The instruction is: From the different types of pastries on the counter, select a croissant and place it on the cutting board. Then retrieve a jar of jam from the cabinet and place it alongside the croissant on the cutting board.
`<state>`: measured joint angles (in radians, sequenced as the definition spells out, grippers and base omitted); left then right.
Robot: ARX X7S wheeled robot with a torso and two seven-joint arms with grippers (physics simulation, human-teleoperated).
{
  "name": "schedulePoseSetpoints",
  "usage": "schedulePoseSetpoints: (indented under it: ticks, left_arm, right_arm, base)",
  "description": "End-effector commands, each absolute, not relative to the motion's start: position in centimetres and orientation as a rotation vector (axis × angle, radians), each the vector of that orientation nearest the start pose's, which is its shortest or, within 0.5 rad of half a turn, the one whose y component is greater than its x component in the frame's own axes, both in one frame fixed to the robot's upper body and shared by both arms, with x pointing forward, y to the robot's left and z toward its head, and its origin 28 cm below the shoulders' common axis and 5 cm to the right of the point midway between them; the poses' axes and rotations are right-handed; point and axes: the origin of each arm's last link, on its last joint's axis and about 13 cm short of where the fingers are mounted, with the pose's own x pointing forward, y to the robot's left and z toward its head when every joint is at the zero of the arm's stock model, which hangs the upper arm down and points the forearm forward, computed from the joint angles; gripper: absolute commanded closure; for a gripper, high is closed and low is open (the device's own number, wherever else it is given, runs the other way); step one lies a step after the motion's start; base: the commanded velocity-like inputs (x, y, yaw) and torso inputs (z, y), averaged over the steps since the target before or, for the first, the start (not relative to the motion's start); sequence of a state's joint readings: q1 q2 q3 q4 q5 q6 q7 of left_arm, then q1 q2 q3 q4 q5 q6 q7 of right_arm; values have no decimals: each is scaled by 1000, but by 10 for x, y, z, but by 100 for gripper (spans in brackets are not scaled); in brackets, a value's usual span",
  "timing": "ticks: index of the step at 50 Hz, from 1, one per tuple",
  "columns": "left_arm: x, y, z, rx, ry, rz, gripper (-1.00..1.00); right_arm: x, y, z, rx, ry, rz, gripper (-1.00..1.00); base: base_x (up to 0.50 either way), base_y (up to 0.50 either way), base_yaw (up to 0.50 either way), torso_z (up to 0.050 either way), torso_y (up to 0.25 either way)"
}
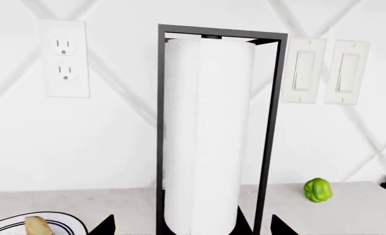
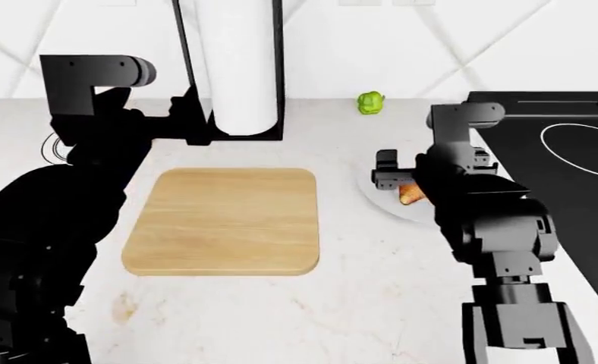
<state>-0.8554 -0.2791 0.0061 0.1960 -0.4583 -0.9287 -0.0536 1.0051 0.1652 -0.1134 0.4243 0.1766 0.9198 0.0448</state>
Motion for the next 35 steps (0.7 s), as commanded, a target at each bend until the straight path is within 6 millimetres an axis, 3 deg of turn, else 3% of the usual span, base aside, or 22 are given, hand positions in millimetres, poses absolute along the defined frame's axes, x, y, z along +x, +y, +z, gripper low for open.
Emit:
schedulePoseSetpoints:
  ticks: [1,16,35]
  left_arm:
    - [320,251,236,-58,-93,-144,-100]
    - [320,248,236,-60,-89,-156,-100]
    - [322,249,235,-54,-80,-148,-100]
  right_arm:
    - [368,-136,182,-54,422,-48,-100]
    - [363,-139,176,-44,454,-44,-100]
    - [374,-140,158,-5,484,-18,-100]
  base:
    - [0,0,0,0,0]
    - [0,0,0,0,0]
    - [0,0,0,0,0]
